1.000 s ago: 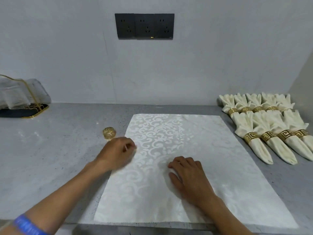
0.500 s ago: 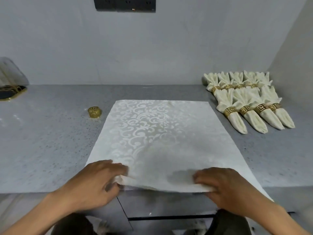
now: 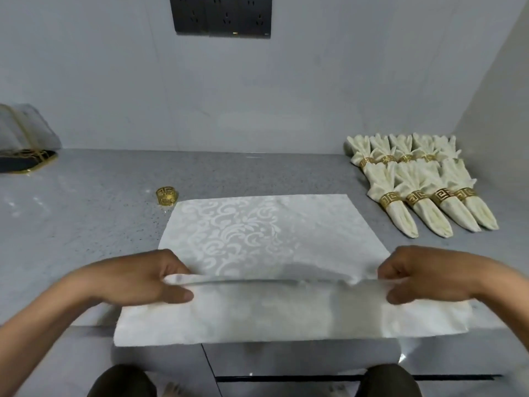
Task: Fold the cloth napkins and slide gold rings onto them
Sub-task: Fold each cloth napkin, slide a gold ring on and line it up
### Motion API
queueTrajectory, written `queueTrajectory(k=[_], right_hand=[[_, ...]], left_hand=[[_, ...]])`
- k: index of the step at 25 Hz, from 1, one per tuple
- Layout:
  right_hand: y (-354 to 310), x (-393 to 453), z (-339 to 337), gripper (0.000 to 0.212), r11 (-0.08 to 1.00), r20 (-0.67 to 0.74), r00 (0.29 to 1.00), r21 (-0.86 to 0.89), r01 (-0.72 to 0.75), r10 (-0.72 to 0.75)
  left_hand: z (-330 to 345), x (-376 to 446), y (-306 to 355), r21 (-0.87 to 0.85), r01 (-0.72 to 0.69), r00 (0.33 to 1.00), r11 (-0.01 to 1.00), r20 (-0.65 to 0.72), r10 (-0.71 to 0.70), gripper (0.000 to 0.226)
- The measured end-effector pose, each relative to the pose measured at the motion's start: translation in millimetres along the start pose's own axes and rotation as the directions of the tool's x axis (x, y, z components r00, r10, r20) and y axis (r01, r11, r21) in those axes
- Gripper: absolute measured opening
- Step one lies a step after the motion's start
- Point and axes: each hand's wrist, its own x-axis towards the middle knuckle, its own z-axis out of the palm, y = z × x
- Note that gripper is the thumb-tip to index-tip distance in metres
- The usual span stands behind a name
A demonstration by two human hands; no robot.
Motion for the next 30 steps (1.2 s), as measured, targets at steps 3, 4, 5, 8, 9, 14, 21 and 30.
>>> queueTrajectory(k=[3, 4, 5, 8, 9, 14, 21, 30], right_hand=[[9.1, 42.2, -36.5, 0.013, 1.0, -0.288, 0.958, 0.019, -0.007, 0.012], [17.8, 58.9, -43.3, 0.013, 0.998, -0.328, 0.944, 0.066, -0.02, 0.041], [28.6, 72.1, -44.1, 0.011, 0.99, -0.315, 0.946, 0.134, -0.036, 0.077], [60.7, 88.7, -27.2, 0.018, 0.96, -0.171, 0.981, 0.275, -0.044, 0.095], [65.3, 86.0, -24.0, 0.02, 0.953, -0.124, 0.99, 0.302, -0.035, 0.075], [69.2, 93.1, -24.4, 0.013, 0.918, -0.339, 0.932, 0.395, 0.021, 0.124], [83.9, 142.6, -10.1, 0.009, 0.894, -0.616, 0.732, 0.448, 0.021, 0.292], [76.2, 166.3, -10.3, 0.038, 0.971, -0.802, 0.549, 0.225, -0.087, 0.235]], left_hand=[[-38.8, 33.2, -11.8, -0.012, 0.12, 0.959, 0.993, -0.258, -0.119, 0.029], [-48.4, 42.2, -19.7, -0.037, 0.151, 0.937, 0.988, -0.313, -0.155, 0.026], [-53.7, 48.8, -29.8, -0.048, 0.173, 0.919, 0.984, -0.351, -0.179, 0.026], [-51.9, 51.1, -51.7, -0.06, 0.197, 0.906, 0.979, -0.37, -0.205, 0.017], [-49.2, 49.2, -54.2, -0.09, 0.177, 0.915, 0.98, -0.351, -0.197, 0.01], [-45.2, 64.7, -67.1, -0.254, 0.094, 0.832, 0.963, -0.511, -0.216, 0.006], [-46.8, 102.1, -86.5, -0.193, 0.123, 0.615, 0.973, -0.755, -0.228, 0.023], [-38.1, 125.4, -91.5, 0.02, 0.277, 0.383, 0.961, -0.919, -0.091, 0.045]])
